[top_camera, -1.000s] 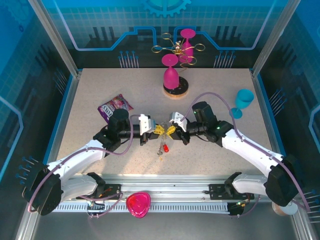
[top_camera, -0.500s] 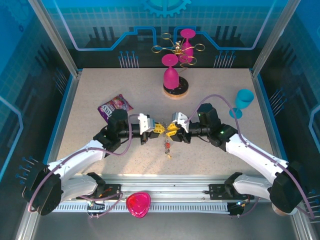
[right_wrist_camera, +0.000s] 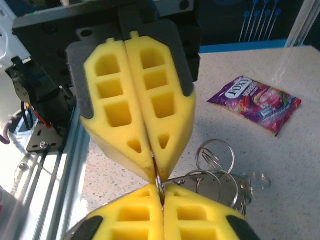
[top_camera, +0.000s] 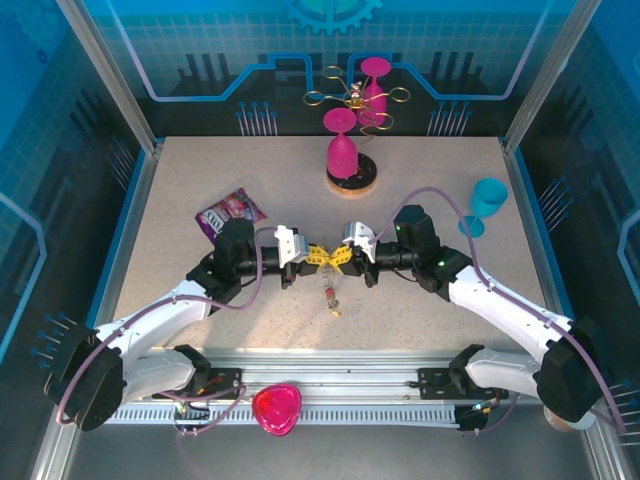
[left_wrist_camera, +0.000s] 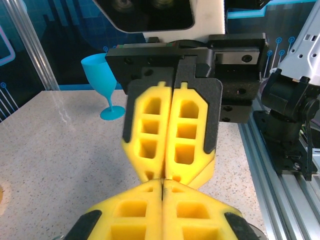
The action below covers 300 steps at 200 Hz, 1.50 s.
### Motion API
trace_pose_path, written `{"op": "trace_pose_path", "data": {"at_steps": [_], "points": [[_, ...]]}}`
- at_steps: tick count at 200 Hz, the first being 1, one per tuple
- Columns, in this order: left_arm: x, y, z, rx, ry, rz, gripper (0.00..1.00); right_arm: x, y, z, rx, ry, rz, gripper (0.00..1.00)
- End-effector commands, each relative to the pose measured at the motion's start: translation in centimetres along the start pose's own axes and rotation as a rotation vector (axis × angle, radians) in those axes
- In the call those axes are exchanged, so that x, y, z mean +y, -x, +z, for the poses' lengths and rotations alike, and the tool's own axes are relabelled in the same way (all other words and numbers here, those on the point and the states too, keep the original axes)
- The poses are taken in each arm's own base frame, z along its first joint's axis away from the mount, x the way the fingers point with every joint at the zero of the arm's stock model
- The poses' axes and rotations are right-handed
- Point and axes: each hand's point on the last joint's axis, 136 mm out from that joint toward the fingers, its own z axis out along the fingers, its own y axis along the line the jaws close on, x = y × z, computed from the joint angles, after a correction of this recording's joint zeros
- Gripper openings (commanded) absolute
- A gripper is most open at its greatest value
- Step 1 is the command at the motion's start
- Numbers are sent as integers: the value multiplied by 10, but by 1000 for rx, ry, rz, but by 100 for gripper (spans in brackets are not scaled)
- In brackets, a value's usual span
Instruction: Put the keys on the keyring
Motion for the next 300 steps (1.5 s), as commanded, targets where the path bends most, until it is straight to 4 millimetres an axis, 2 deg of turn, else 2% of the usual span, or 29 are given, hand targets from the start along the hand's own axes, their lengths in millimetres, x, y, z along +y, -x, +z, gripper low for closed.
{"op": "trace_pose_path", "data": {"at_steps": [1, 15, 26, 43, 49, 73, 124, 168, 221, 248, 278, 300], "points": [[-6, 9, 0, -40, -24, 25, 0, 2, 7, 0, -24, 21, -10, 0], [-1, 4, -1, -13, 8, 14, 0, 1, 7, -2, -10, 11, -14, 0], [3, 0, -4, 13, 37, 16, 18, 0, 5, -3, 23, -2, -19, 0], [4, -7, -8, 59, 61, 29, 27, 0, -7, -5, 115, -17, -27, 0], [4, -11, -9, 83, 65, 30, 28, -2, -1, -6, 135, -24, -49, 0], [2, -19, -12, 149, 56, 36, 29, 1, -13, -4, 280, -20, -92, 0], [3, -21, -9, 170, 36, 52, 28, 3, -6, 2, 396, 2, -164, 0], [3, -18, -6, 157, 23, 47, 24, 8, -2, 10, 422, 36, -206, 0], [1, -18, -7, 162, 15, 55, 0, 12, 18, 7, 326, 41, -194, 0], [0, -9, -9, 104, 27, 78, 0, 8, 21, -6, 217, 19, -117, 26], [-1, 10, -10, -26, 47, 87, 0, 8, 11, -13, 130, 14, -62, 30], [-3, 16, -8, -77, 25, 56, 0, 9, 10, -14, 93, 1, -56, 31]]}}
